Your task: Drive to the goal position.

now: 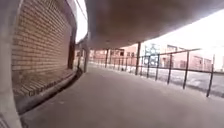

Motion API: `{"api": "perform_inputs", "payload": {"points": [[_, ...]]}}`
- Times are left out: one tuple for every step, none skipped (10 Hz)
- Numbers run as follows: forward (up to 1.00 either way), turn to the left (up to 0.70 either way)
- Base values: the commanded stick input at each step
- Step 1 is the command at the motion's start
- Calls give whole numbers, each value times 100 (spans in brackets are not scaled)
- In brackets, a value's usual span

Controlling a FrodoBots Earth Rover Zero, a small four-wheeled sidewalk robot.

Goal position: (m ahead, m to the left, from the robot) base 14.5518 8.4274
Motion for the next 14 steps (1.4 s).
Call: {"api": "perform_inputs", "payload": {"points": [[70,0],[70,0],[70,0],[70,0],[70,0],[70,0],[70,0],[70,0],[70,0],[70,0],[70,0],[70,0],[70,0],[70,0]]}}
